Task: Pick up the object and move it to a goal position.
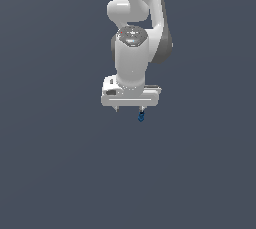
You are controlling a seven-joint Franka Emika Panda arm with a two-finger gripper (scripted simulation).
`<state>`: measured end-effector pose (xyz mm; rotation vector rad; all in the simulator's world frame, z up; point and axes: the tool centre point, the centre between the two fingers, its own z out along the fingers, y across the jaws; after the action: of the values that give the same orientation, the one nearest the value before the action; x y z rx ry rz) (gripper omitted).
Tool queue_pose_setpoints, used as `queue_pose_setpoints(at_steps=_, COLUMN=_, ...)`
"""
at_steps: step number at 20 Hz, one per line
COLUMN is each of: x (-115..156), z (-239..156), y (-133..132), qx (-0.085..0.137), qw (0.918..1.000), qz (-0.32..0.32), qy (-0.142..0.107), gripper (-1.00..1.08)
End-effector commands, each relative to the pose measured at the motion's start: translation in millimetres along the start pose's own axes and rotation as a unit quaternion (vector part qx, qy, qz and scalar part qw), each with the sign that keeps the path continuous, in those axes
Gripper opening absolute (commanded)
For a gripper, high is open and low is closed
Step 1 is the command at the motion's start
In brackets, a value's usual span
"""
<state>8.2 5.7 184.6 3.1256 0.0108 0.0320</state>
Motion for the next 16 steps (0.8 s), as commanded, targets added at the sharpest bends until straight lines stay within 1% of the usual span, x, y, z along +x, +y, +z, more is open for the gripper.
queue_pose_setpoints(at_steps=1, x=0.0, z=0.0, y=0.0, qx=0.0, qw=1.0, qz=0.0, qy=0.0, gripper=1.0)
queue_pose_setpoints(at_steps=4, x=-1.6, z=3.6, y=6.7, qx=0.0, qw=1.0, qz=0.007, qy=-0.002, gripper=1.0)
queue_pose_setpoints(at_steps=8, x=-7.4, z=14.7, y=30.1, qx=-0.001, qw=0.9995, qz=0.029, qy=-0.009, gripper=1.0)
queue_pose_setpoints(at_steps=10, x=-8.4, z=16.3, y=35.9, qx=-0.001, qw=0.9994, qz=0.033, qy=-0.011, gripper=1.0)
queue_pose_setpoints(at_steps=16, x=-9.8, z=19.4, y=29.1, qx=-0.001, qw=0.9994, qz=0.034, qy=-0.01, gripper=1.0)
